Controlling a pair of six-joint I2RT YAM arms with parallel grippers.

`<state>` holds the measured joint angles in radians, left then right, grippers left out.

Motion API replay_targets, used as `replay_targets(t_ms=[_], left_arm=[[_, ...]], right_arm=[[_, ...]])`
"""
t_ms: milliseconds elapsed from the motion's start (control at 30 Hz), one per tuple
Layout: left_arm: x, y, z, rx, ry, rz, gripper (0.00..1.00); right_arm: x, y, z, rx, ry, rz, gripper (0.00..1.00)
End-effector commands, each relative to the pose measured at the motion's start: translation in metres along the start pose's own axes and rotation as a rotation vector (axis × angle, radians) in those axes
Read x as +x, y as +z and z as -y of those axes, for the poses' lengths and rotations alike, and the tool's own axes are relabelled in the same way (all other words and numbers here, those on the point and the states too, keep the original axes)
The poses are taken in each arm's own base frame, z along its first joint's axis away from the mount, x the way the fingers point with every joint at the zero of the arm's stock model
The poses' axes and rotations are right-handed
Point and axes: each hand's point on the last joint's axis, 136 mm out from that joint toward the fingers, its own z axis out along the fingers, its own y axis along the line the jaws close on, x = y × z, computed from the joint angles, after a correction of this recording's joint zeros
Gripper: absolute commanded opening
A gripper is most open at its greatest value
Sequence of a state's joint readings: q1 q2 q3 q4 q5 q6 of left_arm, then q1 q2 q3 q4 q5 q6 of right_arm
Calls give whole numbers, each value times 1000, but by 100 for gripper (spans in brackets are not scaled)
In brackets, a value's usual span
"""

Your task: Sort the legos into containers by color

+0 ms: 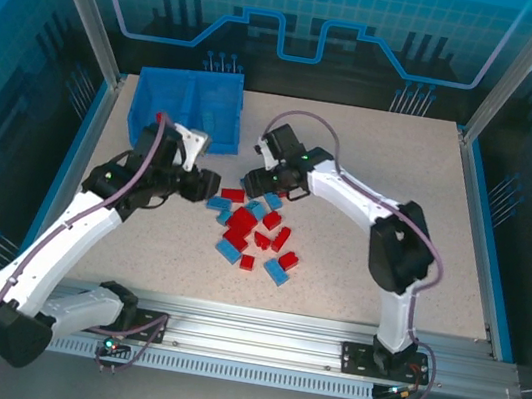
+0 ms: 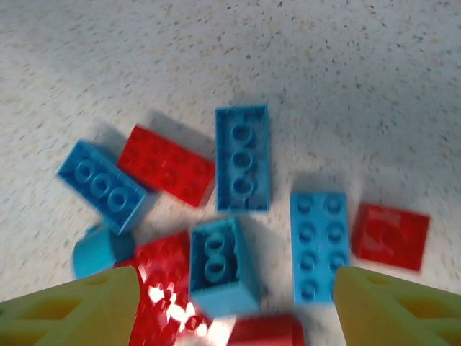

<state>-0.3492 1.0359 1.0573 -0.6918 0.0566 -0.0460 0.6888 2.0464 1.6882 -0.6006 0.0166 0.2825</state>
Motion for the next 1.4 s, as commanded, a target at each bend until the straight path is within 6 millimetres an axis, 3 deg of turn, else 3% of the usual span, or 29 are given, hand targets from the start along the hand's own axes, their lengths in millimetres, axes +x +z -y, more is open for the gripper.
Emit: replay_targets(t_ms=[0, 133, 233, 300, 567, 667, 767, 900, 1000, 1100, 1233, 1367], left_arm=[[28, -6, 14, 89, 140, -37, 77], [31, -4, 12, 86, 180, -7, 99], [33, -3, 7, 54, 191, -13, 99], [35, -2, 0, 17, 189, -19, 99], [42, 0, -6, -9, 195, -39, 99], [44, 1, -8, -19, 201, -42, 99], [44, 1, -10, -30, 204, -42, 99], [40, -2, -18, -80, 193, -22, 99], [32, -11, -30, -157, 171, 39, 99], [26, -19, -45, -242, 128, 83, 99], [23, -28, -67, -362, 78, 102, 99], [23, -33, -72, -392, 72, 117, 99]], right_arm=[[-10, 18, 0, 26, -34, -24, 71], [-16, 46, 1, 37, -37, -55, 69], [-21, 56, -1, 28, -35, -62, 67], [-14, 76, 2, 32, -25, -92, 65], [-6, 101, 4, 33, 10, -138, 57], [0, 106, 9, 61, 12, -154, 48], [-6, 96, 12, 88, 16, -137, 33], [-41, 50, -4, 52, 14, 2, 30], [-80, -2, -27, 0, -22, 172, 30], [-114, -29, -46, -36, -63, 331, 30], [-156, -36, -57, 2, -115, 481, 30], [-190, -12, -47, 107, -147, 557, 30]])
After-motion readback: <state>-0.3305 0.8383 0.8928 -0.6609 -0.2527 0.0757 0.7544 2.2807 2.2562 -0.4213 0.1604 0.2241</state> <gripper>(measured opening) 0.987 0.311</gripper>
